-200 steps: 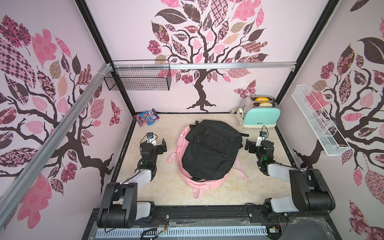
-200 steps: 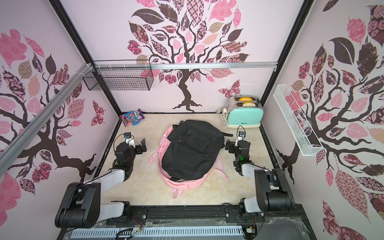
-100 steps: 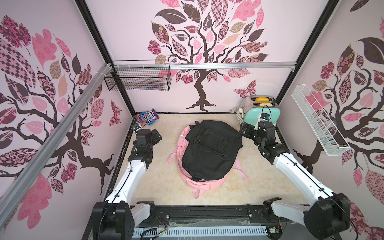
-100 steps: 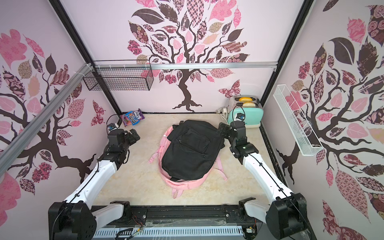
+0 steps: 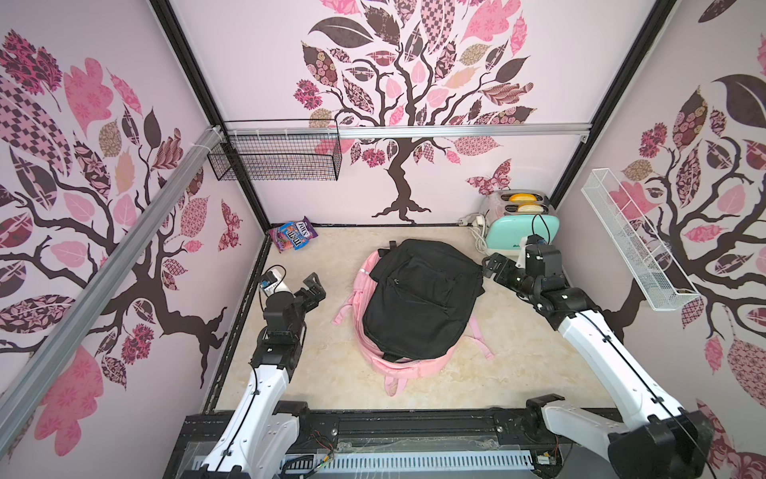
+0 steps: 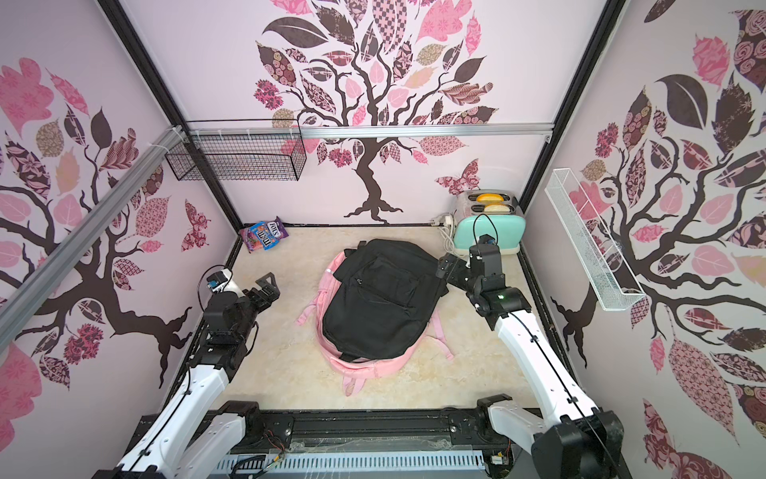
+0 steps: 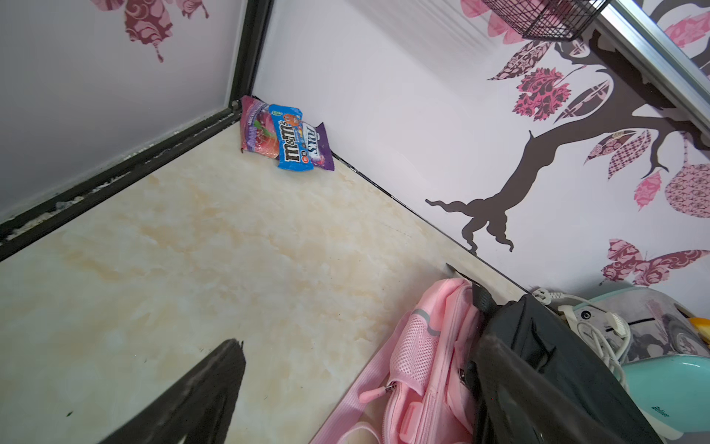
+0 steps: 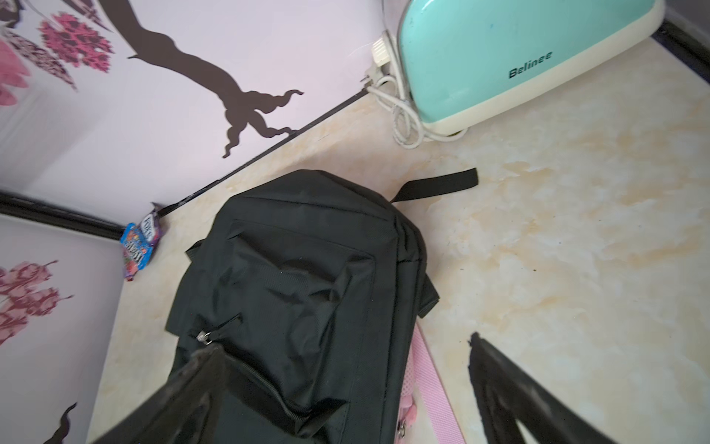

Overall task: Zip up the backpack
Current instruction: Adjust the backpack on the backpack.

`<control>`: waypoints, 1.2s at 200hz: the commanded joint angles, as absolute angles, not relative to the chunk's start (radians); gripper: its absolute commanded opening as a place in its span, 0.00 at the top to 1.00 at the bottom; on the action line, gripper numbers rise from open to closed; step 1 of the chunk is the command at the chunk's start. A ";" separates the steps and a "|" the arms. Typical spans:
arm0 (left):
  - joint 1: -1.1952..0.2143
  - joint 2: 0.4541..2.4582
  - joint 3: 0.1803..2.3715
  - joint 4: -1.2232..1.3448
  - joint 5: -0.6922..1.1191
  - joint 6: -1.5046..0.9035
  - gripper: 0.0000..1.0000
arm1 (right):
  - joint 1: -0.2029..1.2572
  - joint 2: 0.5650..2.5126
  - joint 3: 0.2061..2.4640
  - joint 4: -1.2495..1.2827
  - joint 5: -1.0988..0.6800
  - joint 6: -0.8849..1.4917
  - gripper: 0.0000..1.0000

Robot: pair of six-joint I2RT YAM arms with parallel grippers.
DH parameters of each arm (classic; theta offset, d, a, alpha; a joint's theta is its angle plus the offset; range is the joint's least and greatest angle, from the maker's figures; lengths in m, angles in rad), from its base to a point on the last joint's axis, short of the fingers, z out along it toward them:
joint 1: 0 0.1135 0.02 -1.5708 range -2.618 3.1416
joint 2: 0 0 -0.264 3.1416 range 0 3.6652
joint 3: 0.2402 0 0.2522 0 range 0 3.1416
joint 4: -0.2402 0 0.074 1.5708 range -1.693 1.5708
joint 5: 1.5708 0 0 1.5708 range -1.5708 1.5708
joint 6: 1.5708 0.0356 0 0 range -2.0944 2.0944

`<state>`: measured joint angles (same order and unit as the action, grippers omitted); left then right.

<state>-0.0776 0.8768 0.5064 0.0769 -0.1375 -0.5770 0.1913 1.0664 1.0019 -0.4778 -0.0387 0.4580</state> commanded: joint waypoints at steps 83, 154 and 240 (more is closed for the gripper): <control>-0.530 1.117 0.642 0.211 -0.354 -0.484 0.02 | 0.251 0.931 0.961 -0.433 -0.070 0.383 0.01; -0.530 1.020 0.607 0.215 -0.291 -0.453 0.02 | 0.298 1.056 0.951 -0.383 -0.062 0.393 0.01; -0.520 1.117 0.676 0.122 -0.309 -0.468 0.02 | 0.421 1.181 0.977 -0.371 0.328 0.388 0.01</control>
<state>-0.5289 1.1057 0.6415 0.1352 -0.3176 -0.4599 0.4210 1.1725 0.9379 -0.3668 0.1665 0.3813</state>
